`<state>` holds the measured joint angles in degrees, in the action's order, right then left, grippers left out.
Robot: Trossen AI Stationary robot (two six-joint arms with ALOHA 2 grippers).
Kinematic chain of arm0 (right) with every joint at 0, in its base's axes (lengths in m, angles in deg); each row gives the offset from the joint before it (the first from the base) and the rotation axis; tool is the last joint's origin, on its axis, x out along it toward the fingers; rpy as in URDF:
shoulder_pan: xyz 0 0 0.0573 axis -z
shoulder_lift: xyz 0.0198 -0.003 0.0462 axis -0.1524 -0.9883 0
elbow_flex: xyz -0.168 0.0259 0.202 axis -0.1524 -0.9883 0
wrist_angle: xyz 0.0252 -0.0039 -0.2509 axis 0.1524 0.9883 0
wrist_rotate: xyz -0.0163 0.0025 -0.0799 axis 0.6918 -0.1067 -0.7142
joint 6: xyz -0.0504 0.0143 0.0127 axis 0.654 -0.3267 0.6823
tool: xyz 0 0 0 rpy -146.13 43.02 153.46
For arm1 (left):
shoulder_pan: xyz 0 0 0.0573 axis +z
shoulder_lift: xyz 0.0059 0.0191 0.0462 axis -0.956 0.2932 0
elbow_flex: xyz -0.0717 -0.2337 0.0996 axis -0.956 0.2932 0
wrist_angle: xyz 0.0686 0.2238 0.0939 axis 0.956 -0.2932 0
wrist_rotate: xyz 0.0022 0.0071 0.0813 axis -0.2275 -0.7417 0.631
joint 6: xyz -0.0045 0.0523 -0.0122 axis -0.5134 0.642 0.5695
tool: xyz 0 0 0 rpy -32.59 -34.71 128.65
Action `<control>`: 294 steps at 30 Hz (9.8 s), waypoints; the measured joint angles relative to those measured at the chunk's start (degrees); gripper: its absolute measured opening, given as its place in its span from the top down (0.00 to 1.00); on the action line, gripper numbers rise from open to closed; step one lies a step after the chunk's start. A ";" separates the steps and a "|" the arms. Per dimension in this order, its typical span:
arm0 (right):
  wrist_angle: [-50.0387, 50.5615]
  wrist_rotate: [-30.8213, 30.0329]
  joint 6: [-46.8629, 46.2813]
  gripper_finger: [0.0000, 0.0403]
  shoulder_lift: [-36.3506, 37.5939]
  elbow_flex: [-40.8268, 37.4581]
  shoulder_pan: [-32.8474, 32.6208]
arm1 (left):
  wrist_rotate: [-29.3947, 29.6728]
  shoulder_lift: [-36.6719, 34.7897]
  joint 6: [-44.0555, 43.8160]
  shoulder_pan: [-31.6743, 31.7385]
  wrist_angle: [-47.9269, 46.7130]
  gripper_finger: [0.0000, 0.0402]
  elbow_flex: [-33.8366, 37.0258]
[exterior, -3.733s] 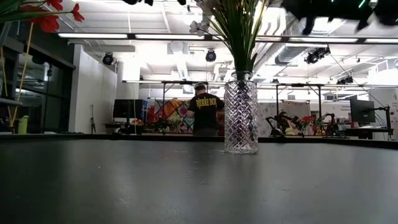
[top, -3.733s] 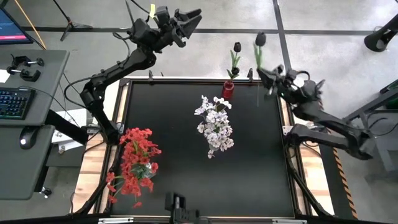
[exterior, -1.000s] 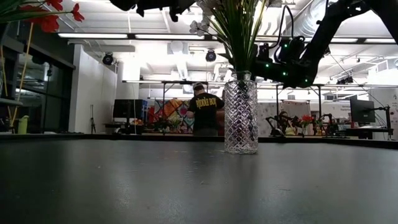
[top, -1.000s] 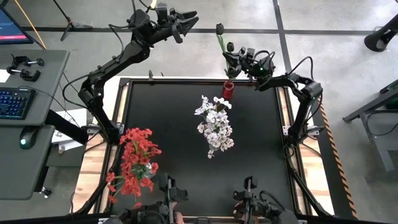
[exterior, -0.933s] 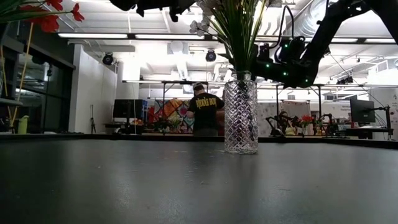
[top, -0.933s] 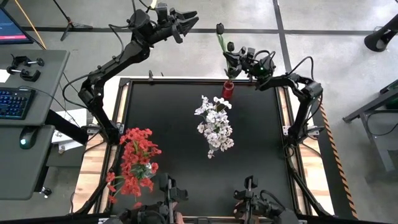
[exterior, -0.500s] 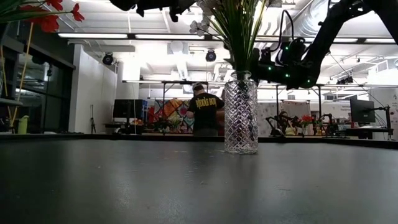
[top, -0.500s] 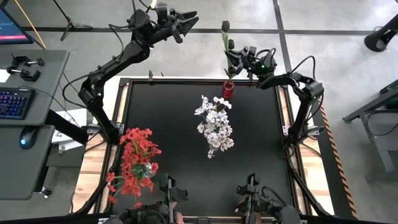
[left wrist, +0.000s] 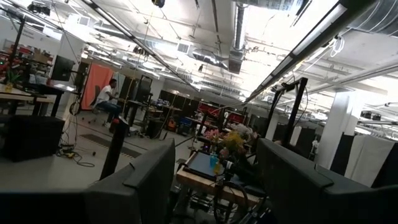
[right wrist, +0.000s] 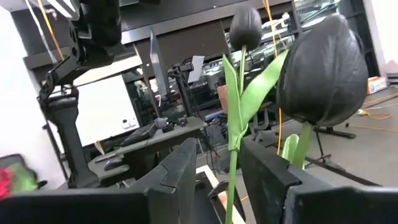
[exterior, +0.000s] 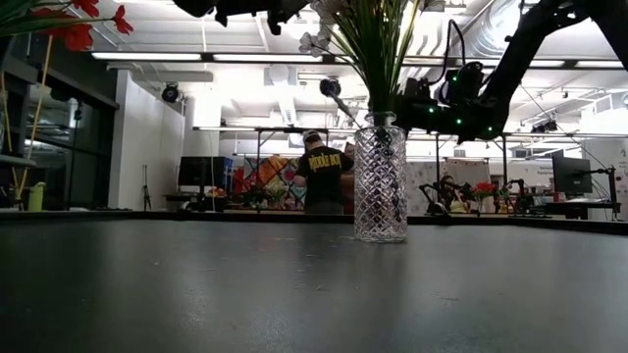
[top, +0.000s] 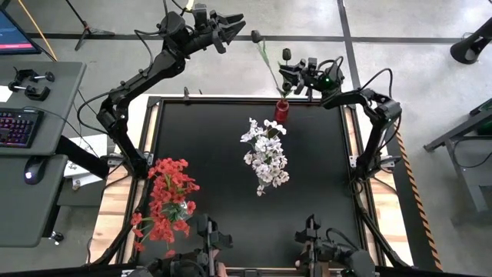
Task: Sort flowers into vase by color
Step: Put the black tulip into the red vase, then return to Home Position
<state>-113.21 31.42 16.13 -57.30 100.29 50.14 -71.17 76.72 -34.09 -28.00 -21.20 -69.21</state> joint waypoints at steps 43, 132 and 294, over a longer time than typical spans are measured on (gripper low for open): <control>24.08 1.51 8.12 0.63 11.27 0.24 -0.62 | 1.09 -0.04 3.90 1.60 -7.10 0.46 0.02; 73.77 -11.11 24.71 1.00 27.78 27.56 -4.91 | 10.25 33.66 0.04 1.36 -0.29 1.00 -15.13; 55.02 -18.99 -5.01 1.00 70.80 -24.41 -39.61 | 42.60 -55.78 -1.51 -41.66 37.82 1.00 98.79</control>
<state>-58.19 12.42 11.12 13.49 75.87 10.54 -28.58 20.94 -35.60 -69.66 16.62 29.58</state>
